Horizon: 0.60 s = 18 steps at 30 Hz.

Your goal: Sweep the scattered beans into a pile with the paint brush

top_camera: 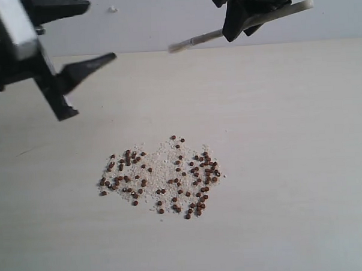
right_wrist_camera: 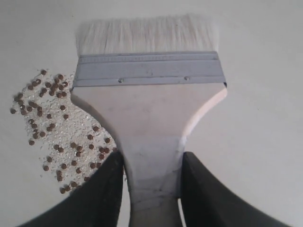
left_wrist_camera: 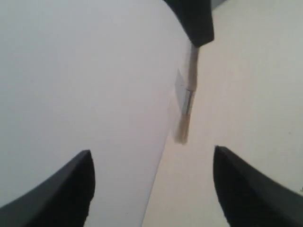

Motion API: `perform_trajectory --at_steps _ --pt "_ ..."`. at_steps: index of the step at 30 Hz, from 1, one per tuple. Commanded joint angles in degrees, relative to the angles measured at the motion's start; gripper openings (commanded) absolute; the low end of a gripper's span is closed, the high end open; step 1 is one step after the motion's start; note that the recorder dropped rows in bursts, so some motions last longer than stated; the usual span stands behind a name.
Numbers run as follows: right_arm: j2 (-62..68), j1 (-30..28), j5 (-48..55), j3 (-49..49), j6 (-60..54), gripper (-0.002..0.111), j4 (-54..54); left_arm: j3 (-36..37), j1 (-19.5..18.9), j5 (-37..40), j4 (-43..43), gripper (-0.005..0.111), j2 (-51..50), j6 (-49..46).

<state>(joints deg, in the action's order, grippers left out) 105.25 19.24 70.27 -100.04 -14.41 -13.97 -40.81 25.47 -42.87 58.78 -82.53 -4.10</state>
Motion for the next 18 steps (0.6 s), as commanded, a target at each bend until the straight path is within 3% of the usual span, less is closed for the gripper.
perform_trajectory --at_steps 1,6,10,18 --pt "2.0 0.1 -0.3 -0.5 -0.6 0.000 -0.8 -6.8 11.1 14.3 -12.5 0.073 -7.3 -13.4" --pt "2.4 0.1 -0.3 -0.5 -0.7 0.000 -1.9 -14.7 15.7 14.1 -17.8 0.073 -14.5 -16.5" --pt "2.3 0.1 -0.3 -0.5 -0.7 0.000 -1.9 -19.3 16.4 14.1 -18.5 0.073 -18.9 -16.4" --pt "2.1 0.1 -0.3 -1.0 -0.7 0.000 -2.4 -20.4 16.6 13.0 -19.0 0.073 -22.2 -11.3"
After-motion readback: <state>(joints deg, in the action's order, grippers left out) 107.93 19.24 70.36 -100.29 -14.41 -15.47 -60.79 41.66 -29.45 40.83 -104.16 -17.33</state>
